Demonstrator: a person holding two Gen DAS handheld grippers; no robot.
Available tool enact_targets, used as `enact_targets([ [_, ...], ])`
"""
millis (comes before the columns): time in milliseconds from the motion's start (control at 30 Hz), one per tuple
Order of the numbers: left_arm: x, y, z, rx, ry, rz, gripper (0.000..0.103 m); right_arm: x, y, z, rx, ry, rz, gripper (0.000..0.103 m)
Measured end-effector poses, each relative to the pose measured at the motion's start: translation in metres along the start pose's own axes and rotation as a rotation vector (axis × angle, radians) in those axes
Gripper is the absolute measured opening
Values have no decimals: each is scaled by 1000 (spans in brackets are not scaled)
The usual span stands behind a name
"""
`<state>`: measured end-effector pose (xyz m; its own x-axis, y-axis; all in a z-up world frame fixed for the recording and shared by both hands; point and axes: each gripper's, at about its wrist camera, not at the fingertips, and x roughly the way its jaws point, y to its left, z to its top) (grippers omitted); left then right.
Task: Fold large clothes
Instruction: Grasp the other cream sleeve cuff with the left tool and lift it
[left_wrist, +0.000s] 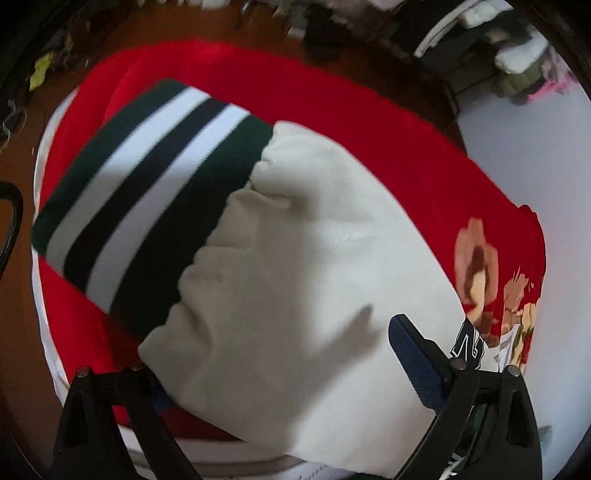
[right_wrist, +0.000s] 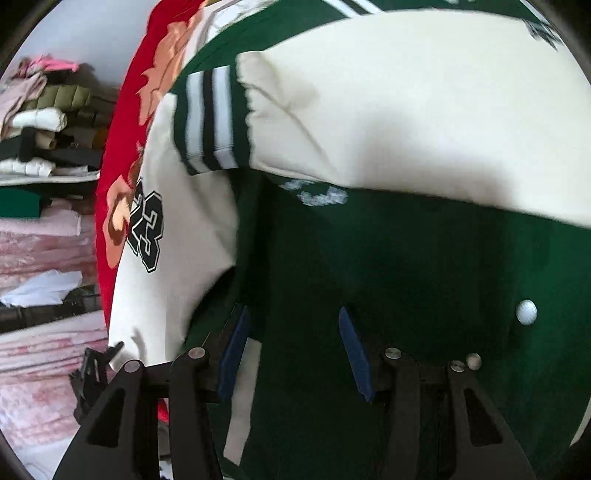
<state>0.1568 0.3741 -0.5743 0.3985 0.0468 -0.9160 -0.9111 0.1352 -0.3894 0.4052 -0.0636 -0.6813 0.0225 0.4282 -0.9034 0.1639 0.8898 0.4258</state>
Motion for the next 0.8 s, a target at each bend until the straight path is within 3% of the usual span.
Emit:
enact_targets([
  [100,-7,-2,5,35,-28,-15,69,1,9,5,-28,-8,3,53],
  [133,-10,-4,9,53,-38,-19,53,1,11,6,-32,-11,2,53],
  [167,-13,-3,15,62,-43,-22,30,3,12,6,-34,-11,2,53],
  [233,-21,-7,26,92,-64,-40,13,6,13,7,-30,-10,1,53],
  [400,-52,-31,55,186,-181,-124,9,15,16,4,-28,-3,-11,53],
  [500,-44,-46,76,233,-218,-151,9,21,19,3,-40,-2,-40,53],
  [600,-1,-50,89,242,-120,-125,15,26,20,3,-42,4,-85,53],
  [667,27,-44,95,214,-14,-154,30,29,21,4,-37,6,-115,53],
  [700,36,-43,96,191,15,-170,31,29,21,5,-31,6,-124,53],
  [800,40,-46,98,195,-29,-192,29,32,25,7,-28,7,-148,53],
])
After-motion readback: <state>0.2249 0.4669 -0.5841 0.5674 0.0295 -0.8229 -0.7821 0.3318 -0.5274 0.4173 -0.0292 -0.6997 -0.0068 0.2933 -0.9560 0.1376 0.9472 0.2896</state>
